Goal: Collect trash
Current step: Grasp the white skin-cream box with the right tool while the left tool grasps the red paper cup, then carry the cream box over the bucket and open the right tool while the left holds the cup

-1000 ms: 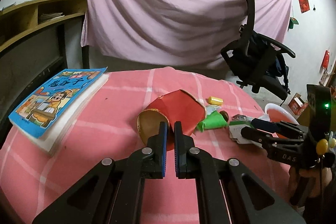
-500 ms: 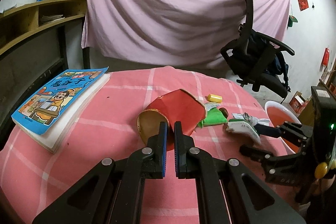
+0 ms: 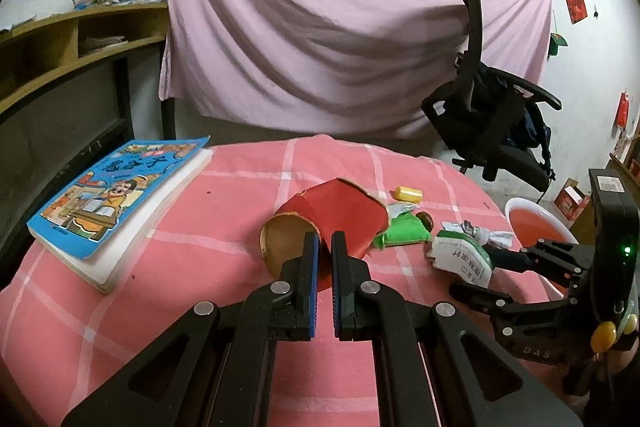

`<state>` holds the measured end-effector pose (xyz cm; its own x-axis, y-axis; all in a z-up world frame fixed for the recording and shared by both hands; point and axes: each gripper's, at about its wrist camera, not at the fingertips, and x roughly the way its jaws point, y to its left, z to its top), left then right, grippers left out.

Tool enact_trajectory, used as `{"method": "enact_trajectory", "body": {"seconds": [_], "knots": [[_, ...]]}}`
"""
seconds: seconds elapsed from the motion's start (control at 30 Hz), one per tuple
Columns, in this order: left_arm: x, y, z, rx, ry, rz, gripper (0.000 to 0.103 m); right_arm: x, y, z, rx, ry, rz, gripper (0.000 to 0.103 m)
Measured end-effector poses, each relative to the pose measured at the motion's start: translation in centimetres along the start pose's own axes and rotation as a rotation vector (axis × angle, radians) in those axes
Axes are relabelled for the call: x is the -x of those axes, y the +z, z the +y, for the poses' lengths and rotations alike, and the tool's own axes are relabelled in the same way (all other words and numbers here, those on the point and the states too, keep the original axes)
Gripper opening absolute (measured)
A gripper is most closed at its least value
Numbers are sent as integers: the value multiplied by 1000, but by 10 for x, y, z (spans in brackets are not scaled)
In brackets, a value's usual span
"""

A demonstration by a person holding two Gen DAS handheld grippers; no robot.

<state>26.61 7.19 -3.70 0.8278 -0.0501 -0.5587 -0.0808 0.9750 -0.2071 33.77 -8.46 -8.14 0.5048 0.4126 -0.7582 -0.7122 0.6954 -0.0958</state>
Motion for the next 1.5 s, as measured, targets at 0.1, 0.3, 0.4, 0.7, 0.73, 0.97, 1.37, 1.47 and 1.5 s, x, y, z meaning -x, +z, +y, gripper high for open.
{"method": "enact_trajectory", "body": {"seconds": [0.1,0.3,0.4,0.7,0.73,0.97,1.37,1.47,1.5], "knots": [[8,-1,-5,-15,22,-45,2,9,-2,3,-6,-7,-38,64],[23,-10,-20,-64,55,-106,0,29,-8,11,0,-79,-138,64],[28,-13,-27,-85,78,-127,0,43,-11,9,-20,-120,-213,64],[41,-6,-62,-176,4,-226,0,85,-24,-15,-151,-164,-430,64],[44,-5,-68,-190,-24,-241,0,91,-25,-18,-165,-179,-459,64],[54,17,-129,-305,-187,-371,0,144,-46,-47,-264,-334,-677,53],[19,6,-184,-336,-281,-264,0,137,-76,-112,-459,-265,-508,44],[10,5,-192,-331,-289,-220,0,142,-83,-113,-475,-289,-511,45],[10,4,-194,-330,-300,-214,0,144,-85,-116,-489,-290,-516,45]]}}
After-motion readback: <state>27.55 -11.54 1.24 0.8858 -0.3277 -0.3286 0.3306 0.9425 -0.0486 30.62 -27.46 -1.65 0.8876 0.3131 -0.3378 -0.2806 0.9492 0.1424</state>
